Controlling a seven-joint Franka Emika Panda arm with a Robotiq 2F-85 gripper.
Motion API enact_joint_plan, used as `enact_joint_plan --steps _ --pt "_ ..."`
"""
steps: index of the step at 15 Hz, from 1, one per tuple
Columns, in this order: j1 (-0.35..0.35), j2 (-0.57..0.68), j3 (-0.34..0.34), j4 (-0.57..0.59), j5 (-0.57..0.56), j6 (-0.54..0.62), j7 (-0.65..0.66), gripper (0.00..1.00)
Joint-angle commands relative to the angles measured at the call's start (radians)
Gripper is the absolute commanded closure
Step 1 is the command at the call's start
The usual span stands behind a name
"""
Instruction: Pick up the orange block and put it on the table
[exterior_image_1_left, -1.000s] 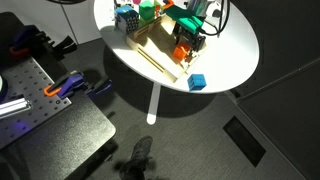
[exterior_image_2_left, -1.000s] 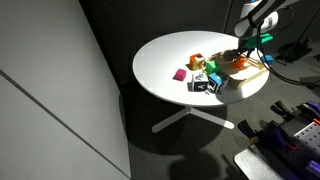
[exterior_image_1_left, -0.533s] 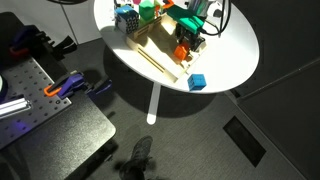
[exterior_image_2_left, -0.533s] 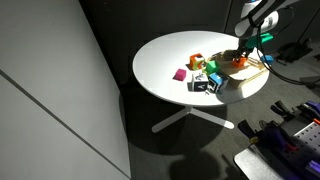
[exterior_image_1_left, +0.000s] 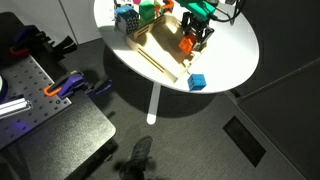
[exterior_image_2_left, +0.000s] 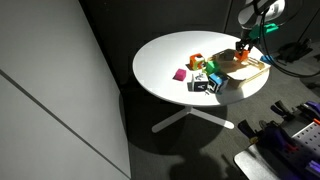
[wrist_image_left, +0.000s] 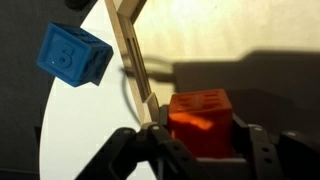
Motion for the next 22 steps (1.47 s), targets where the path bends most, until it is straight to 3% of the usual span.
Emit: enact_joint_plan --steps 1,12,22 --pt "-0.004 -0.063 -0.009 -0.025 0.006 -0.045 0.016 0.68" --pt "-0.022 -0.048 -0.089 0.003 -0.001 -0.079 0.093 0.68" --pt "-0.076 0.032 -0.096 0.1 0.031 -0.05 0.192 0.68"
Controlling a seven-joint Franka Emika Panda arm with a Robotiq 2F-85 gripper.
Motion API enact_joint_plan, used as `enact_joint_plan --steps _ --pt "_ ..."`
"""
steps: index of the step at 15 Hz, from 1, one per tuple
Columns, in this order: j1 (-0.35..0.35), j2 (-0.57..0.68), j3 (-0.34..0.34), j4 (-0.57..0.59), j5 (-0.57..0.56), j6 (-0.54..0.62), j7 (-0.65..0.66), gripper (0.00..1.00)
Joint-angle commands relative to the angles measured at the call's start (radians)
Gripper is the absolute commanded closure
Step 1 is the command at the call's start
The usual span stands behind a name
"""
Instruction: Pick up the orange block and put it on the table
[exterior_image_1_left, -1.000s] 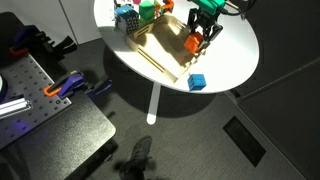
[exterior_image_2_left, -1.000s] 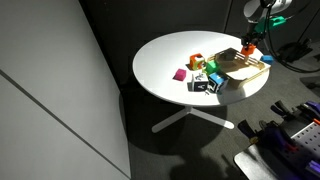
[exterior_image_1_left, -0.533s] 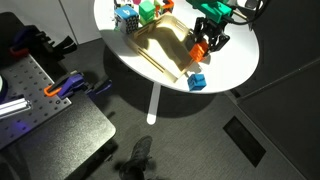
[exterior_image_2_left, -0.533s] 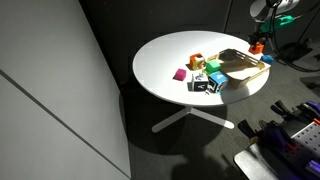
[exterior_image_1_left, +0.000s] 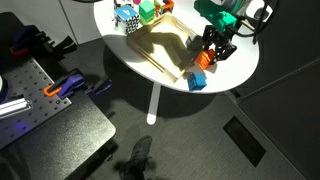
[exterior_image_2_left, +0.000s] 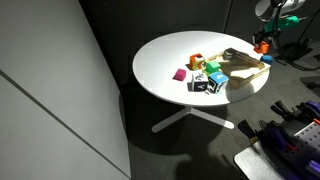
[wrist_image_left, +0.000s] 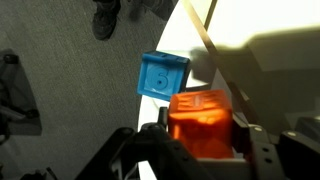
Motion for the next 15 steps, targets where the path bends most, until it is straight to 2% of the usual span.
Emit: enact_joint_plan --steps 1,7,9,11,13,15 --pt "-0.01 0.058 0.001 0.076 0.022 0.008 0.041 0.68" --pt "-0.006 0.125 -0.003 0.134 0.022 0.03 0.073 0.68" --pt "-0.002 0.134 -0.004 0.14 0.019 0.035 0.078 0.17" --pt "0.002 0.136 -0.004 0.138 0.016 0.04 0.078 0.15" --pt "0.004 0.133 -0.002 0.134 0.016 0.039 0.073 0.01" --pt "0.003 0.121 0.006 0.123 0.02 0.033 0.06 0.0"
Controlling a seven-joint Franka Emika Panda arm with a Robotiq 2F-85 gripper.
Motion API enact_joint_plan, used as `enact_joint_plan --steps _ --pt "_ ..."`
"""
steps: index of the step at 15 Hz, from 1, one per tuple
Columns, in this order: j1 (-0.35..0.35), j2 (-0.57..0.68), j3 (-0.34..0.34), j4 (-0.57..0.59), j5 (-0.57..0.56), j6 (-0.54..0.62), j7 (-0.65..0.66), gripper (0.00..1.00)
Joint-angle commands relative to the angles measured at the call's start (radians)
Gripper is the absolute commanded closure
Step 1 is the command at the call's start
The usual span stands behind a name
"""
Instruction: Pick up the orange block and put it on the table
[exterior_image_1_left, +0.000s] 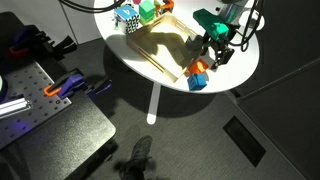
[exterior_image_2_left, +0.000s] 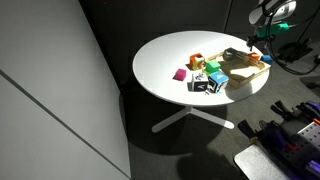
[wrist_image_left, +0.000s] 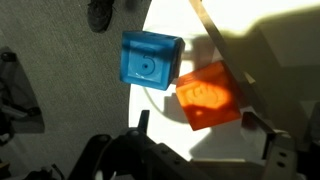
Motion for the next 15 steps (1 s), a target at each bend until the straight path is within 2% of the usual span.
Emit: enact_joint_plan --steps 1,9,15 --pt "-0.002 -0.013 0.015 0.003 0.019 -0.013 -0.016 0.0" --pt "-0.007 -0.089 0.095 -0.056 0.06 -0.051 -0.137 0.0" --pt "0.036 -0.155 0.123 -0.127 0.043 -0.086 -0.168 0.0"
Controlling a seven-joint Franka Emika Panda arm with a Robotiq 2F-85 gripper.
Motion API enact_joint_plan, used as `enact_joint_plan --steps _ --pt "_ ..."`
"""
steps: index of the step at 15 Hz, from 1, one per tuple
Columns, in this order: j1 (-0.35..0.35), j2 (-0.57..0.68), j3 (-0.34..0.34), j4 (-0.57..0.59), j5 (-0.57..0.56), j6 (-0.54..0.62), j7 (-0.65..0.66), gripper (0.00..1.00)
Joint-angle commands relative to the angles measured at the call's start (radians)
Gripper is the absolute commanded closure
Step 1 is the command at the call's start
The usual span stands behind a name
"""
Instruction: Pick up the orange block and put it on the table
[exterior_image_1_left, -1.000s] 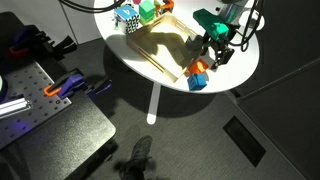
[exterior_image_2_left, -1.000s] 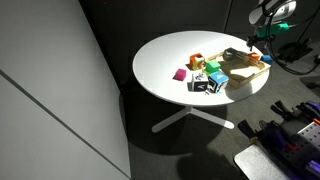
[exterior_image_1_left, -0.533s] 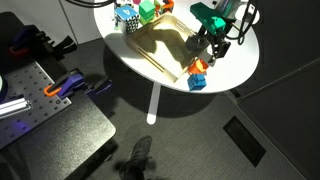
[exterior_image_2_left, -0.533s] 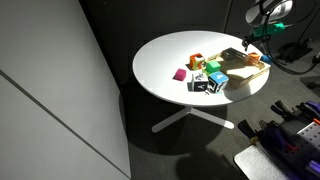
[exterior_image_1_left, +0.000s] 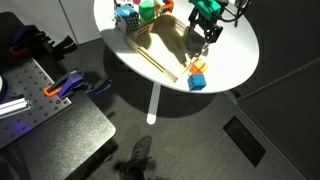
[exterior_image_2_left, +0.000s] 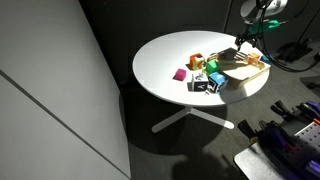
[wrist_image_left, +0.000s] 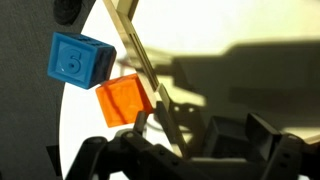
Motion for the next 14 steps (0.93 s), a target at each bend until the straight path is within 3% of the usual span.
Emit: enact_joint_plan --steps 1,8,14 --pt "0.033 -0.08 0.008 -0.09 -0.004 -0.031 -0.034 0.0" --pt "0.117 -0.19 0.003 -0.235 -0.04 -0.057 -0.018 0.0" --pt "0.144 -0.306 0.017 -0.336 -0.042 -0.189 -0.03 0.0"
